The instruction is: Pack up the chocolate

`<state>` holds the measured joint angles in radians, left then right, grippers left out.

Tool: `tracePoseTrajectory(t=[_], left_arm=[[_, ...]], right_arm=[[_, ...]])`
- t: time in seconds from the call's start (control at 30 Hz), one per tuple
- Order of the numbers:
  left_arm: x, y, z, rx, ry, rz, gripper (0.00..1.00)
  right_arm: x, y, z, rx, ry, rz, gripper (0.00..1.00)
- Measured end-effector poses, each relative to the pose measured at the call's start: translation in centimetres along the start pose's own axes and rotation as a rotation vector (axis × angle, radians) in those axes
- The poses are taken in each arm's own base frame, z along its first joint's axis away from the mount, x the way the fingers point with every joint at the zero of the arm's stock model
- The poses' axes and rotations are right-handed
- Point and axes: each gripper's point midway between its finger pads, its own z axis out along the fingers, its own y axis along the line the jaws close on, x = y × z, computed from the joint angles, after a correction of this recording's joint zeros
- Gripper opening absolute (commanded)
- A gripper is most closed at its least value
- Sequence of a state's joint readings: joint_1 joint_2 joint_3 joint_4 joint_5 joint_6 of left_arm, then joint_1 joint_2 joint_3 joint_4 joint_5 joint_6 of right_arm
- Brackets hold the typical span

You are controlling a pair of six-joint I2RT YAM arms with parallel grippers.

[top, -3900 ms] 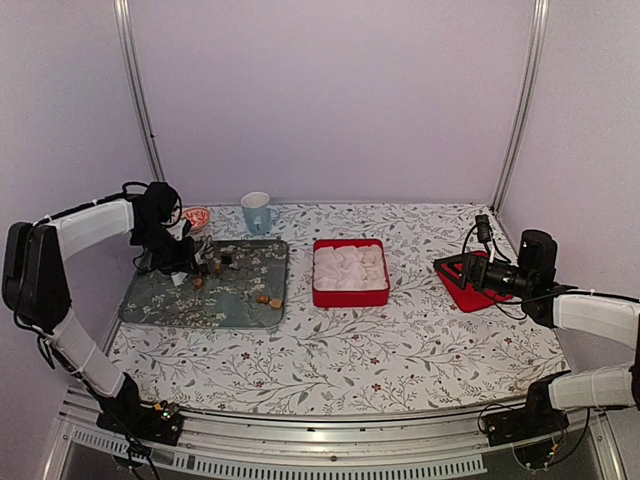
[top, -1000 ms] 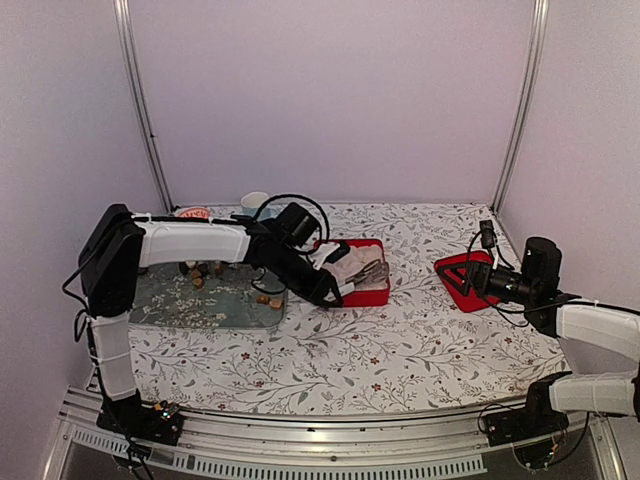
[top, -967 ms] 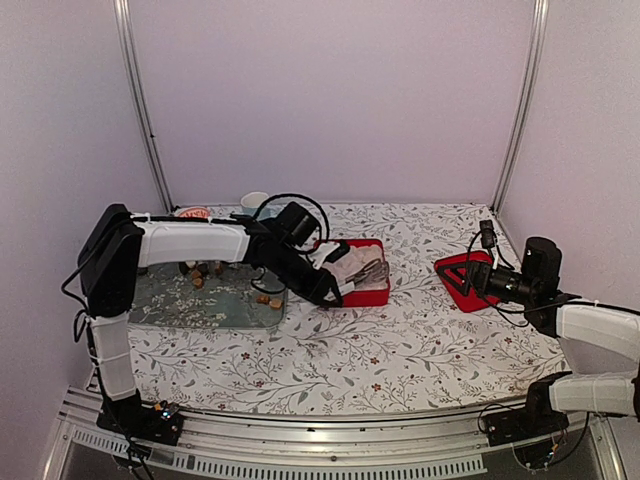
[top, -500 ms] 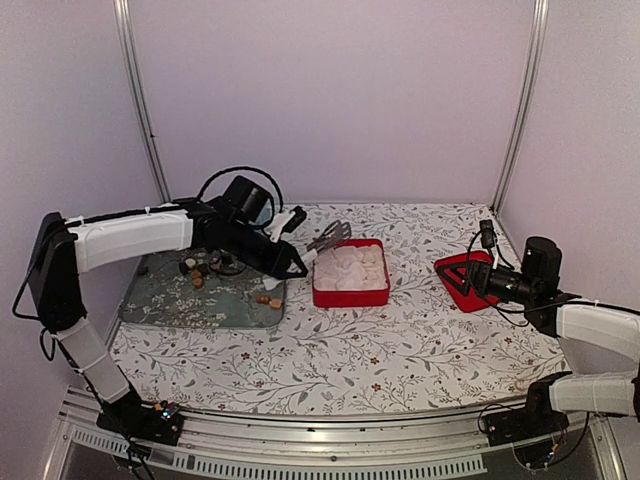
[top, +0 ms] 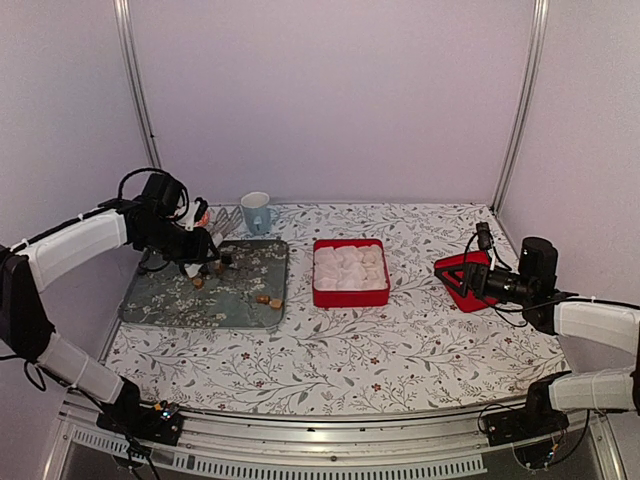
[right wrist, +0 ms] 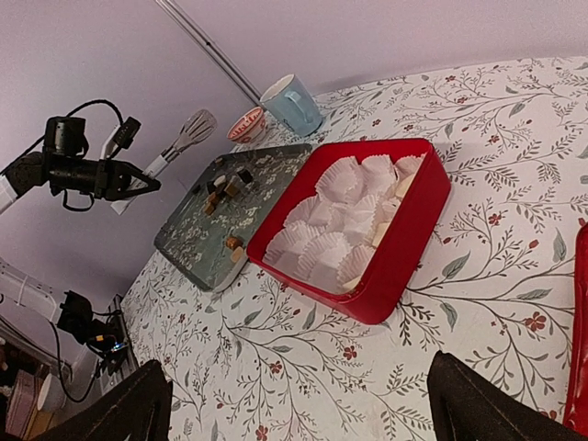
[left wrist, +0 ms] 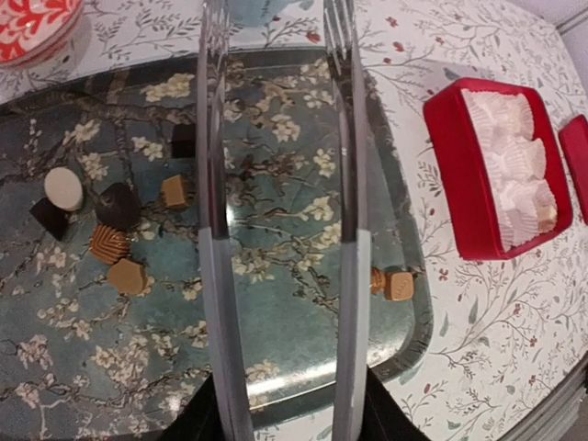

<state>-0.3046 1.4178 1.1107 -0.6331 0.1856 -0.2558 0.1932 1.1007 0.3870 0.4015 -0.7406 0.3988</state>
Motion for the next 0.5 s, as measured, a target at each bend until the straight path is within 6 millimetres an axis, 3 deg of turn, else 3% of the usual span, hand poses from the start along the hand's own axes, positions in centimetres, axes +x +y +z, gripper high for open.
tracePoseTrajectory(t=[0.13,0.23,0.5], left_arm=[[0.5,3.9,0.1,-0.096,0.032,-0.072,0.41],[1.4,5.4,0.9,-0.138,0.076,-0.09,0.43],[3.8,6.7,3.4,-0.159,0.205,-0.104,0.44]], right_arm=[[0.1,-0.1,0.0,0.002,0.002,-0.002,0.99],[0.1,-0.1,0.0,0.003,0.004,-0.006,0.99],[0.3,-0.2,0.0,0.006,0.009,-0.008,0.99]])
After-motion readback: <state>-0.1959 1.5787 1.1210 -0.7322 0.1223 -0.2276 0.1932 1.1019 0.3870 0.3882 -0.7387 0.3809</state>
